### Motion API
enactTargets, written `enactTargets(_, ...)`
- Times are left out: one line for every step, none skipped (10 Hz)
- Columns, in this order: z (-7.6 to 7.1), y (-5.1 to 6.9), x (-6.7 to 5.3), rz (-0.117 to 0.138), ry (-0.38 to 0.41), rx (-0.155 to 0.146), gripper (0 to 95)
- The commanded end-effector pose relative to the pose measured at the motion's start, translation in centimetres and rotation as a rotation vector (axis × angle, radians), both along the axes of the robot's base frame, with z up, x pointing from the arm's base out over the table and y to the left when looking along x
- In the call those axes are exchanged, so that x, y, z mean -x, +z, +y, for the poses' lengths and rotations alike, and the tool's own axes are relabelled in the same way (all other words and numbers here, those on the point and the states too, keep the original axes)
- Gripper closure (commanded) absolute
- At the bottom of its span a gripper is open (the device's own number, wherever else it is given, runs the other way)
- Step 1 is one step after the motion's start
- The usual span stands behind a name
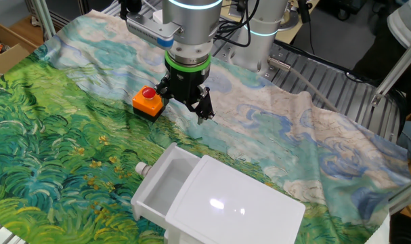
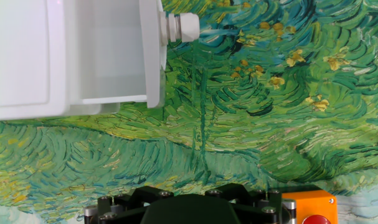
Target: Use the gripper to push and close the drawer
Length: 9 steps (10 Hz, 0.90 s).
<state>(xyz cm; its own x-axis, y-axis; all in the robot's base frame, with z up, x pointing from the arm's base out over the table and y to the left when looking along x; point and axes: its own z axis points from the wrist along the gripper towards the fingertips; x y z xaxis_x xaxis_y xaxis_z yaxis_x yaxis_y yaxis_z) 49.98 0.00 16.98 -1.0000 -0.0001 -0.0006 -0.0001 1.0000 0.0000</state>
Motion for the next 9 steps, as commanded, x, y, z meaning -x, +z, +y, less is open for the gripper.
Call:
enactTargets(-0.04,0.11,-0.22,0.171,-0.36,-0.068,95.0)
enactTargets(-0.1,0.21,-0.48,0.171,-0.36,-0.069,95.0)
enactTargets(-0.1,0.23,-0.52,0.168,-0.361,-0.068,95.0)
enactTargets(-0.1,0.23,-0.52,0.167,-0.358,-0.069,95.0)
enactTargets(-0.1,0.23,-0.52,0.167,-0.359,-0.07,95.0)
enactTargets(-0.1,0.23,-0.52,0.167,-0.361,-0.067,95.0)
enactTargets(-0.1,0.23,-0.52,0.166,-0.364,-0.059,95.0)
enactTargets(-0.1,0.24,-0.52,0.169,-0.365,-0.053,95.0)
enactTargets(-0.1,0.24,-0.51,0.171,-0.364,-0.047,95.0)
